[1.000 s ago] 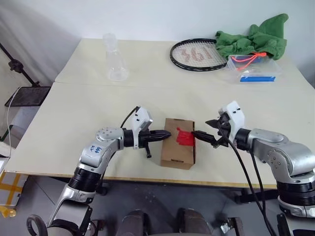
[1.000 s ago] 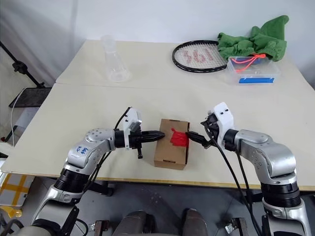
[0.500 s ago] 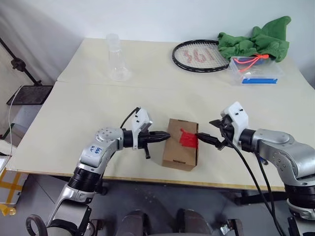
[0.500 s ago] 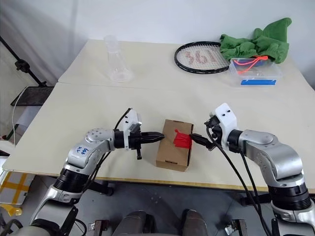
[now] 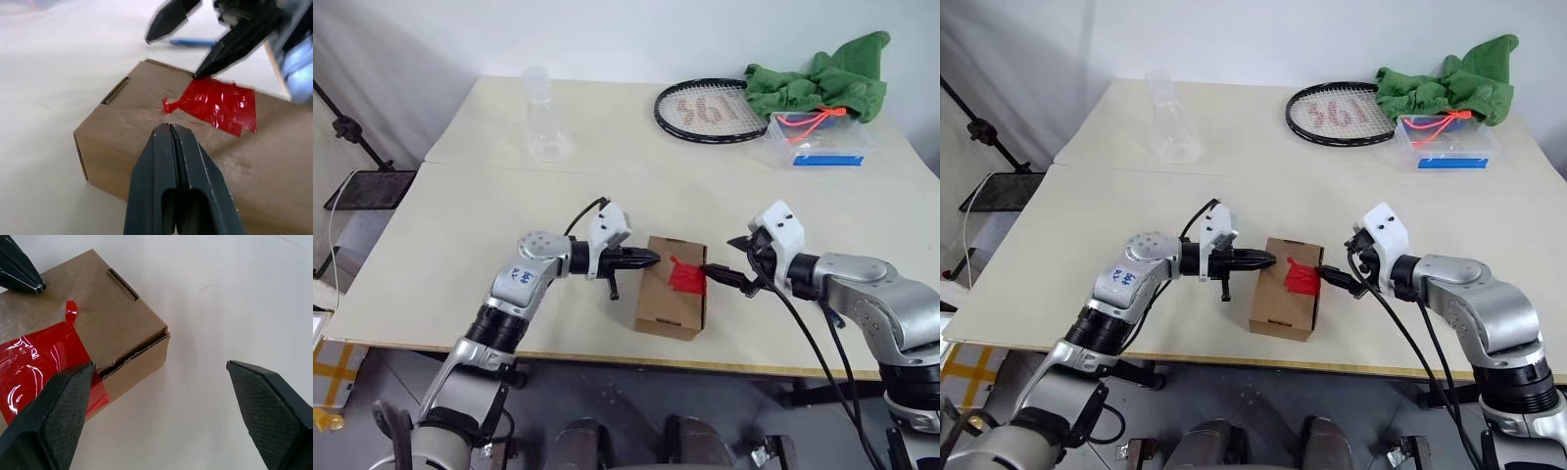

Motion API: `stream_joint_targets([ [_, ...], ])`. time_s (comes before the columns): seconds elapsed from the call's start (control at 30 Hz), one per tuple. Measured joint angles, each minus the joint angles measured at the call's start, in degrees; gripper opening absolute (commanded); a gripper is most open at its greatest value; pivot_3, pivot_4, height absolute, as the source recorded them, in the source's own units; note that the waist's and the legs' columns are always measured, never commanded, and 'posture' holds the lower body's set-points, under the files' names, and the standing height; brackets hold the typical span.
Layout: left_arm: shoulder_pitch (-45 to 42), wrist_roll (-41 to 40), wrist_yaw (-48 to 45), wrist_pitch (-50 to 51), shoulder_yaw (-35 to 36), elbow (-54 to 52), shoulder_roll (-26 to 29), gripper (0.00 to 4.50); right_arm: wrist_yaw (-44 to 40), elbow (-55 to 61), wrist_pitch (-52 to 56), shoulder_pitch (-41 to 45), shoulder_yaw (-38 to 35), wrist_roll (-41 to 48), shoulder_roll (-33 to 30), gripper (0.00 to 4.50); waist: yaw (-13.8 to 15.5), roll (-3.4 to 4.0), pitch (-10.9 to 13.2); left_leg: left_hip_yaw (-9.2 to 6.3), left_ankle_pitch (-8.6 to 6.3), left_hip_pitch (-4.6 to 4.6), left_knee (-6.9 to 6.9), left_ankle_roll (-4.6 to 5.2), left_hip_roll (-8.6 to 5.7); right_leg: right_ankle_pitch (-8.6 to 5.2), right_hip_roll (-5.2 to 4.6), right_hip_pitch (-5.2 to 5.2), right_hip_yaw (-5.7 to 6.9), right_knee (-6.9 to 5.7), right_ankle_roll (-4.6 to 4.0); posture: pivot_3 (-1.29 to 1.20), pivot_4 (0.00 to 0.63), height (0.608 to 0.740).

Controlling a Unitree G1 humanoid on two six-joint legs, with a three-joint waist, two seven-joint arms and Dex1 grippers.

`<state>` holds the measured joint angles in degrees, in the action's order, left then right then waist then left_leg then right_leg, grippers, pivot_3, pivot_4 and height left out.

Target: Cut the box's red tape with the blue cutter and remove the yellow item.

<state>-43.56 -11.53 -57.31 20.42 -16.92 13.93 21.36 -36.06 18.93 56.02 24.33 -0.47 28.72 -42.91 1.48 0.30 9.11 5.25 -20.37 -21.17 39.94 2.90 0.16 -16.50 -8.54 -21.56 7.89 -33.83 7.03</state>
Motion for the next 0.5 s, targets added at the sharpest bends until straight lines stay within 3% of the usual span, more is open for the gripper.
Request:
stream_joint_targets([
  [0.23,-3.08,4.93,-3.47,-1.54,-4.44,-0.51,1.04,0.00,-0.52,0.15,0.05,0.20,0.15,-0.37,-0.02,4.47,-0.13,0.01,-0.01,-0.02,-0.01,0.02,-0.05,-0.01,0.03,0.00,-0.01,0.00,-0.01,0.02,0.01,0.00,0.150,0.740],
  [0.5,-2.55,5.30,-4.34,-1.46,-5.14,-2.08,1.04,0.00,-0.57,1.07,0.19,-0.15,0.44,-0.74,-1.50,4.47,-0.04,0.01,-0.01,-0.09,-0.02,0.01,-0.07,0.00,0.04,0.00,-0.08,0.01,-0.02,0.06,0.00,0.00,0.150,0.740],
])
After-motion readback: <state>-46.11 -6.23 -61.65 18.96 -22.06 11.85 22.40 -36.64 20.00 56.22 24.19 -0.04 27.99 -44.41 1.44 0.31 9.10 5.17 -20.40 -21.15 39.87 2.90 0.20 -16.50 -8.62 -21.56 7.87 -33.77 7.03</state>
